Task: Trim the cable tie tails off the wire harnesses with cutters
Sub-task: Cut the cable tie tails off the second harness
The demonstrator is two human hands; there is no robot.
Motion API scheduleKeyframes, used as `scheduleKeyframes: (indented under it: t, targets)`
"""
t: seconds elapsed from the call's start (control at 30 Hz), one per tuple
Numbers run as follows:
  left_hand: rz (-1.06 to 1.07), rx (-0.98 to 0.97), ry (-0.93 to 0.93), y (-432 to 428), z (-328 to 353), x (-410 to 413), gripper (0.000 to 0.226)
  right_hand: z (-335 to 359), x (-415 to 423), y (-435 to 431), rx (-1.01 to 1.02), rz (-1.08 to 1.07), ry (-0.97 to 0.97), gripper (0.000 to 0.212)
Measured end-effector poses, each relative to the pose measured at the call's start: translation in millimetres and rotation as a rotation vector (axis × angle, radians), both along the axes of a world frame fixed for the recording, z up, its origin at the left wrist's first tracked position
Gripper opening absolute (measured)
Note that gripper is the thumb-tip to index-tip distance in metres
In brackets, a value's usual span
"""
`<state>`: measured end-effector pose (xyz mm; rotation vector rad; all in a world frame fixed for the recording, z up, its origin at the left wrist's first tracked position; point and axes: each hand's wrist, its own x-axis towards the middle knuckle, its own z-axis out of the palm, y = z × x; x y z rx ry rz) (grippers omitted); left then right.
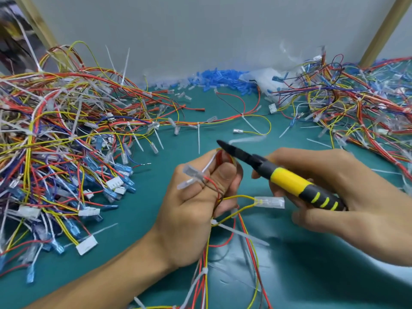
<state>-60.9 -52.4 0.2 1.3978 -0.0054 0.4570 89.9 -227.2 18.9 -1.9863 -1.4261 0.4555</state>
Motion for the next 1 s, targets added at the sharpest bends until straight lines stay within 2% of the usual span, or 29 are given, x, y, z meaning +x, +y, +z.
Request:
scheduleKeyframes:
  t: [0.07,0.2,0.33,0.4,0.47,0.5,0.57,0.63,0.8,0.93,1.0]
  targets:
    - [0.009,0.017,-0.014,3.0,-3.2,-1.1,0.025,-11.1,9.9,5.9,-0.096,0.03,0.041,0.046]
    - [0.011,0.171,-0.012,6.5,-6.1,-0.6,0.036,-30.6,5.7,5.1,0.043,-0.05,-0.019,0.039]
    - [0.023,0.214,-0.015,8.9,-8.2,0.8,0.036,-29.3,3.9,5.6,0.055,-0.096,0.108,0.033]
    - [0.01,0.225,-0.024,9.1,-8.1,0.0,0.034,-24.5,17.0,21.4,-0.094,-0.095,0.085,0.014]
    - [0.024,0.224,-0.023,9.3,-8.0,0.3,0.033,-27.8,21.3,33.4,-0.242,-0.147,0.059,0.005]
    - [0.042,0.238,-0.018,9.0,-7.5,1.1,0.034,-29.0,17.6,30.5,-0.187,-0.164,-0.012,0.009]
    - [0.066,0.268,-0.023,9.6,-7.3,2.1,0.032,-13.8,-6.1,15.9,0.11,-0.176,-0.167,0.012]
    - [0.071,0.29,-0.03,11.5,-6.1,1.5,0.028,2.0,-24.0,1.1,0.211,-0.121,-0.335,0.019]
    - [0.078,0.309,-0.039,14.2,-0.2,-0.8,0.028,5.0,-18.0,2.7,0.181,-0.169,-0.462,0.035]
    - [0.202,0.443,-0.039,11.4,-0.3,2.6,0.017,5.5,-20.1,-0.2,0.169,-0.177,-0.461,0.04]
    - [0.284,0.581,-0.029,8.2,1.8,1.8,0.019,4.5,-19.5,0.4,0.184,-0.165,-0.472,0.039]
